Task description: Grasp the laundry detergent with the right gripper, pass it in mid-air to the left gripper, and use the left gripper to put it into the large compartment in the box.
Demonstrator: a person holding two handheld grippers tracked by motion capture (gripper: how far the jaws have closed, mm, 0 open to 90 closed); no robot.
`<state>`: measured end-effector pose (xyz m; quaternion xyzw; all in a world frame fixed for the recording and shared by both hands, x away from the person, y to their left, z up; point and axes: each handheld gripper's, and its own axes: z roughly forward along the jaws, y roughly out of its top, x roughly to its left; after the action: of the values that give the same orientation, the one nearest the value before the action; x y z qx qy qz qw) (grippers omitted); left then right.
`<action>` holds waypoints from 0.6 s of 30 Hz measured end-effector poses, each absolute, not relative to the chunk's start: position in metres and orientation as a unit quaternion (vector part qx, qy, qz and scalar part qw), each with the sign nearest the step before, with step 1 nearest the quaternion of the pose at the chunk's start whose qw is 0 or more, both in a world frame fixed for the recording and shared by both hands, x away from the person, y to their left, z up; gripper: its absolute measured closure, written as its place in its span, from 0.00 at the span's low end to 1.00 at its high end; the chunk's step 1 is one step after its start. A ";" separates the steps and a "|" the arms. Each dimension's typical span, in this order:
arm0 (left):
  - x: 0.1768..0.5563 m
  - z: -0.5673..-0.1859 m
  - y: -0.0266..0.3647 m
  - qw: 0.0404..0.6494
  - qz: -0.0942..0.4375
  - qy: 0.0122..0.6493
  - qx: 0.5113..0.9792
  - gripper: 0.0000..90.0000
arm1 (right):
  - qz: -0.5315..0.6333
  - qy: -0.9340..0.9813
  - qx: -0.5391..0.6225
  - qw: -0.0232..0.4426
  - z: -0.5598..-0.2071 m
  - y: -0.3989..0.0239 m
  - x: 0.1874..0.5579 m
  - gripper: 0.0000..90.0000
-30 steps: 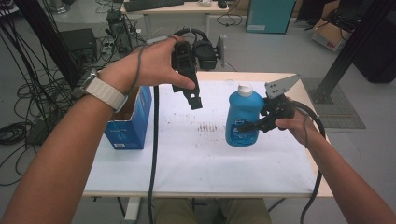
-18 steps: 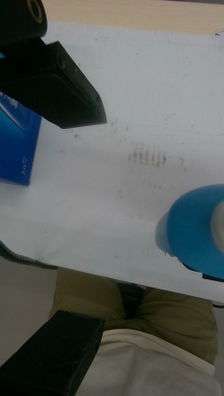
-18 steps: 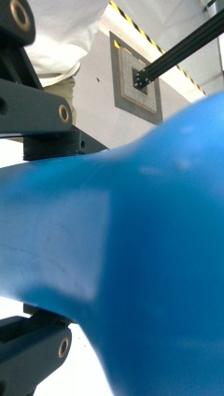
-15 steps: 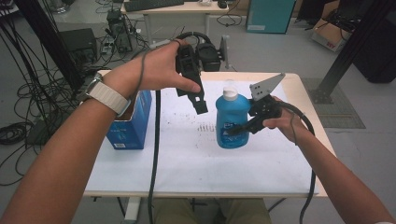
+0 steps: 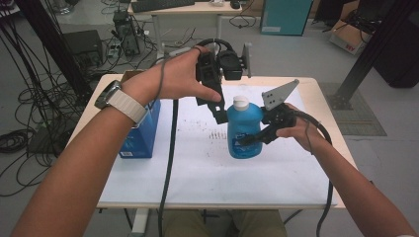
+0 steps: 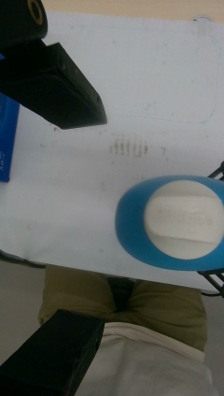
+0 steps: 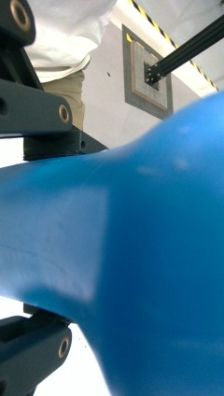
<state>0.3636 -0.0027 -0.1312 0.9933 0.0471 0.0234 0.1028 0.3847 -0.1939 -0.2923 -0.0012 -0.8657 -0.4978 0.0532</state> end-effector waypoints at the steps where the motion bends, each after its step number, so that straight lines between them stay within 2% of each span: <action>1: 0.364 -0.132 -0.004 0.106 0.022 0.047 0.993 0.06 | -0.497 -0.866 0.000 0.052 -0.293 -0.194 0.384 0.49; 18: 0.364 -0.143 -0.015 0.112 0.015 0.040 0.993 0.05 | -0.493 -0.869 0.012 0.047 -0.299 -0.187 0.379 0.49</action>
<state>0.3645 -0.0147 -0.1432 0.9929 0.0396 0.0151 0.1115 0.3786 -0.1875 -0.2994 0.0119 -0.8689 -0.4926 0.0474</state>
